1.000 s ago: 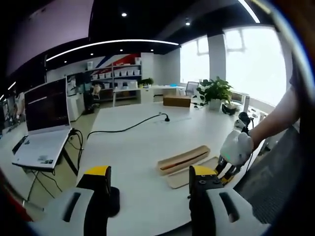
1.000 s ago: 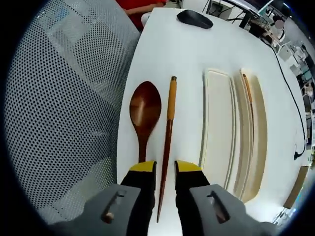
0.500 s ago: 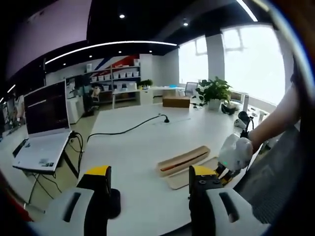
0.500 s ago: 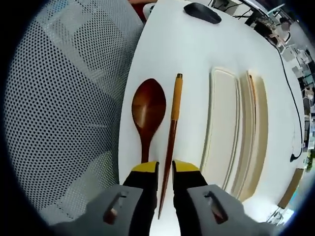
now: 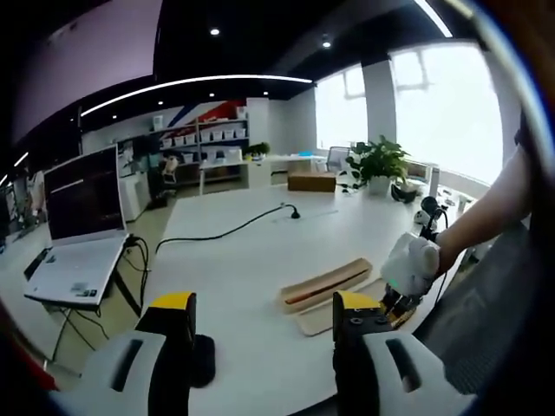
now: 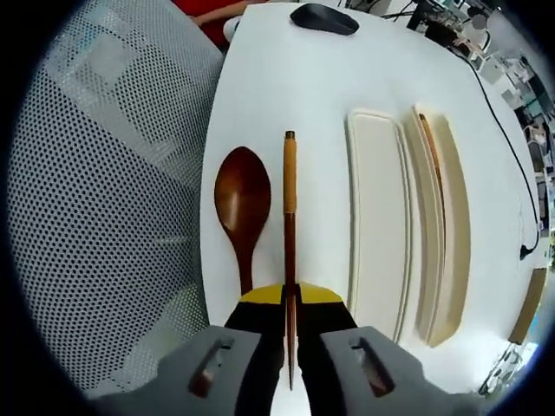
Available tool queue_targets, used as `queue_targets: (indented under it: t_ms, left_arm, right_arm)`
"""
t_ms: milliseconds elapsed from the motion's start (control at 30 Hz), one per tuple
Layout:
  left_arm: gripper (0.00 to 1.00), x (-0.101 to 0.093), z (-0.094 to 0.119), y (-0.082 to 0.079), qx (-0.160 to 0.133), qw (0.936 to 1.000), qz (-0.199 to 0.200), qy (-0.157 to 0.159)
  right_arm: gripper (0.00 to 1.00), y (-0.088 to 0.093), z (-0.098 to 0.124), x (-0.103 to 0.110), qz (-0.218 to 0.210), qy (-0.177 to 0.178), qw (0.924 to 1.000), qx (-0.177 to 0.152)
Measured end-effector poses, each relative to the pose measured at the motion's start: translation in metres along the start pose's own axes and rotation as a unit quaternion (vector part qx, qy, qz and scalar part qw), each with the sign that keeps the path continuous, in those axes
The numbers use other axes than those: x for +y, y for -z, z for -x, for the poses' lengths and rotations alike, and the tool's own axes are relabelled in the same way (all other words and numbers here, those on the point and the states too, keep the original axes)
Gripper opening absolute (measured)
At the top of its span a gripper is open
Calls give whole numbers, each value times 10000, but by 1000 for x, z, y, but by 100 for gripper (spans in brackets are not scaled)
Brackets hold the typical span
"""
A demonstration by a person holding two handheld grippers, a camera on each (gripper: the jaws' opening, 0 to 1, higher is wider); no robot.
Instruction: Arrange the utensils inside the cutlery case until each visible utensil rests in its matching compartment.
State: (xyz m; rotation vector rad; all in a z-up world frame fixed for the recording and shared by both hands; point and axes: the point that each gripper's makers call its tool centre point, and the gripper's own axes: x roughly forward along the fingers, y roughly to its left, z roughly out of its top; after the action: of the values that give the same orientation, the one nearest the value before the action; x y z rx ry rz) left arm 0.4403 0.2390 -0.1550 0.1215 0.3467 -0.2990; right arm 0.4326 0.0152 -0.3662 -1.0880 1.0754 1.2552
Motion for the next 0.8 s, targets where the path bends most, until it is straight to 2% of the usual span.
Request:
queue_targets:
  t_ms: [233, 333, 433, 467, 633, 800]
  left_arm:
    - [65, -3, -1, 3, 103, 9999, -67, 10]
    - [65, -4, -2, 4, 166, 9998, -106, 20]
    - [65, -5, -2, 4, 197, 9997, -145, 8]
    - [65, -6, -2, 4, 206, 9997, -150, 5]
    - [64, -6, -1, 3, 201, 9997, -166, -36]
    - [64, -6, 0, 3, 205, 9996, -178, -62]
  right_arm:
    - [0, -1, 1, -1, -232, -162, 9992, -272]
    - [0, -1, 1, 1, -78, -178, 9993, -330]
    - [1, -2, 2, 1, -211, -170, 9988, -403]
    - [1, -2, 1, 1, -341, -164, 9985, -392]
    - [2, -5, 1, 3, -192, -149, 9994, -249]
    - [4, -8, 1, 3, -341, -151, 9993, -29]
